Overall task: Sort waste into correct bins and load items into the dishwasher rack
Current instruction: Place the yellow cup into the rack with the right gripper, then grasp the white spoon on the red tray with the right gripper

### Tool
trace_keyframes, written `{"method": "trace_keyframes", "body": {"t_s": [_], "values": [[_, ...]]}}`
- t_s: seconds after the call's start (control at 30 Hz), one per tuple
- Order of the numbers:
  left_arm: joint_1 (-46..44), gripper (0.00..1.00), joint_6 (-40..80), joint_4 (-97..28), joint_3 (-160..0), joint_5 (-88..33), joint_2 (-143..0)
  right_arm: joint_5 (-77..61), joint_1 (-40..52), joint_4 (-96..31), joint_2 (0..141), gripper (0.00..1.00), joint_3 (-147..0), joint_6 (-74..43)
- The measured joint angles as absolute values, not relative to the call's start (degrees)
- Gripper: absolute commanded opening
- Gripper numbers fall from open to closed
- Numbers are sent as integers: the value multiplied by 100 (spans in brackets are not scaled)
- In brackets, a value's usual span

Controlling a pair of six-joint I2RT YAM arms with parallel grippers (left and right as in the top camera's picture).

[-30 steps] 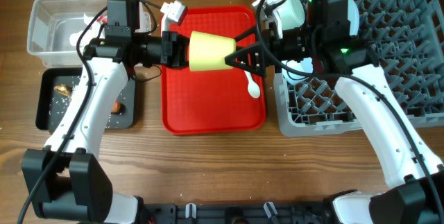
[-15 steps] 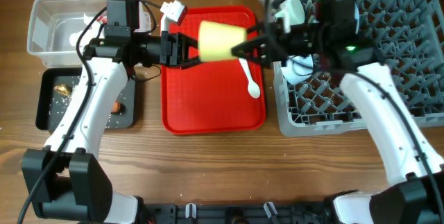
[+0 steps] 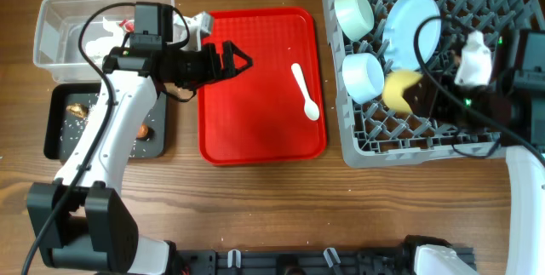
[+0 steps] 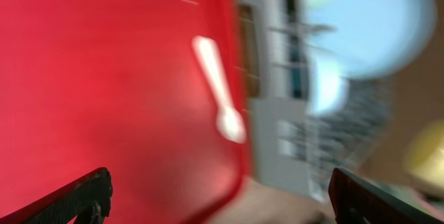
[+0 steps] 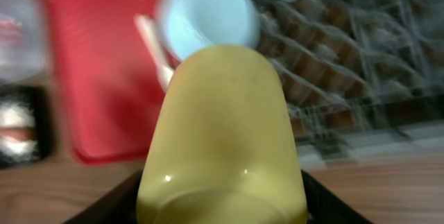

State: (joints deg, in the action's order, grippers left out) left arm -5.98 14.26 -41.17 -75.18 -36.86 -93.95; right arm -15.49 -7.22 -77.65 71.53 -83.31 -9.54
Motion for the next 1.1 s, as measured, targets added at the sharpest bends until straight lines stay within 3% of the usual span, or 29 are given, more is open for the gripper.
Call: {"method": "trace_keyframes", "body": {"t_s": [0.1,0.37,0.5,0.57,0.73,0.87,1.03,1.1], "values": [[-598,100,1426,-4119,-7518,-2912,-9395,-460,-722,-8276,7325,55,-8331,-1306],[-598,100,1426,-4117,-7518,-2626,-9395,-104,-270,-7861,8768,56,-8060,-1437],[-598,100,1426,-4119,-7518,-2615,-9395,-54,104,-7813,9323,73,-8060,-1584],[-598,100,1426,-4119,-7518,-2613,-9395,-34,104,-7811,9535,99,-8060,-1643],[-598,100,1426,-4121,-7518,-2613,-9395,-14,104,-7876,9623,100,-8093,-1647],[-598,100,1426,-4119,-7518,-2598,-9395,-36,274,-8117,9515,94,-9004,-1625],[-598,100,1426,-4119,-7518,-2596,-9395,-272,1649,-6969,9236,88,-9679,-1514],[-598,100,1426,-4115,-7518,-2593,-9395,-327,2178,-6423,9686,81,-9682,-1485]]}}
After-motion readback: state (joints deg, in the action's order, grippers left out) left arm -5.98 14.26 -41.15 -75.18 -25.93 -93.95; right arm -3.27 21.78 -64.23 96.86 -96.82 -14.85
